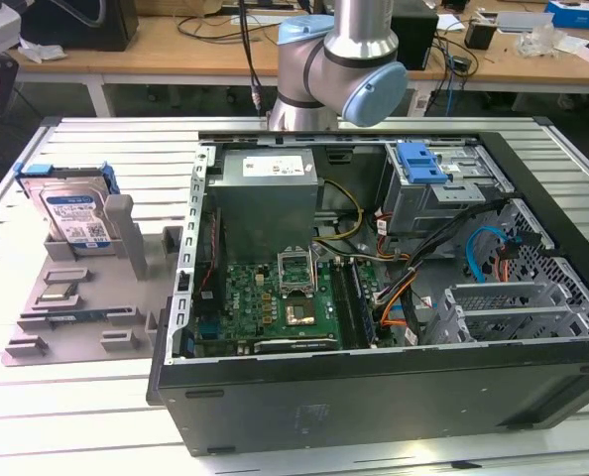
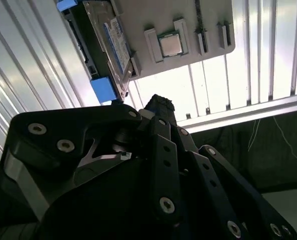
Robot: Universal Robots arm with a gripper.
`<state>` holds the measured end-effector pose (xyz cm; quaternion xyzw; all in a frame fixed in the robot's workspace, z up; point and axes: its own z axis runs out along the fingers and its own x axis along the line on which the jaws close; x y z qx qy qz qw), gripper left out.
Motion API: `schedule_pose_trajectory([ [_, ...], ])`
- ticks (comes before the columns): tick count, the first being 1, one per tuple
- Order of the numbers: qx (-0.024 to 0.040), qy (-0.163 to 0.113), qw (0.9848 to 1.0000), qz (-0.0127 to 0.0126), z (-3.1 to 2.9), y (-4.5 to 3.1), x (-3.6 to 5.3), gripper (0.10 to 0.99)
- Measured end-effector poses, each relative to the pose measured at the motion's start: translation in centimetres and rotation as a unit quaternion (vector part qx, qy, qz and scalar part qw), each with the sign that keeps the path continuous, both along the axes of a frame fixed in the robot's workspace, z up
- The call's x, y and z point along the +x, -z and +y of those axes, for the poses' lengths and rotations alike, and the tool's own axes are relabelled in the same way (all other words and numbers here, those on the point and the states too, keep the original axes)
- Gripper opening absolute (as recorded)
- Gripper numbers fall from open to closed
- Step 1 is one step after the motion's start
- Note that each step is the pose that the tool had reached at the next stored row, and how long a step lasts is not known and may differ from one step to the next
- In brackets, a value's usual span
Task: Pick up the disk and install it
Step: 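Pick up the disk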
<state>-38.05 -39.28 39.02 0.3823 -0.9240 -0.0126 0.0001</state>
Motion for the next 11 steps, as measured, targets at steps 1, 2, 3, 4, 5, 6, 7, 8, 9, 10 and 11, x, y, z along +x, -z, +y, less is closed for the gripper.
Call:
schedule_pose_trajectory([
  [1, 0.0, -0.01, 1.0, 0.0, 0.0, 0.0, 0.0, 0.106],
  [2, 0.0, -0.015, 0.9999, 0.0, 0.0, 0.0, 0.0, 0.106],
  [3, 0.0, -0.022, 0.9998, 0.0, 0.0, 0.0, 0.0, 0.106],
  [4, 0.0, -0.03, 0.9996, 0.0, 0.0, 0.0, 0.0, 0.106],
  [5, 0.0, -0.036, 0.9993, 0.0, 0.0, 0.0, 0.0, 0.106],
  [6, 0.0, -0.048, 0.9989, 0.0, 0.0, 0.0, 0.0, 0.106],
  [7, 0.0, -0.06, 0.9982, 0.0, 0.0, 0.0, 0.0, 0.106],
  [8, 0.0, -0.069, 0.9976, 0.0, 0.0, 0.0, 0.0, 0.106],
  [9, 0.0, -0.079, 0.9969, 0.0, 0.0, 0.0, 0.0, 0.106],
  [10, 0.0, -0.087, 0.9962, 0.0, 0.0, 0.0, 0.0, 0.106],
  [11, 0.0, -0.092, 0.9957, 0.0, 0.0, 0.0, 0.0, 0.106],
])
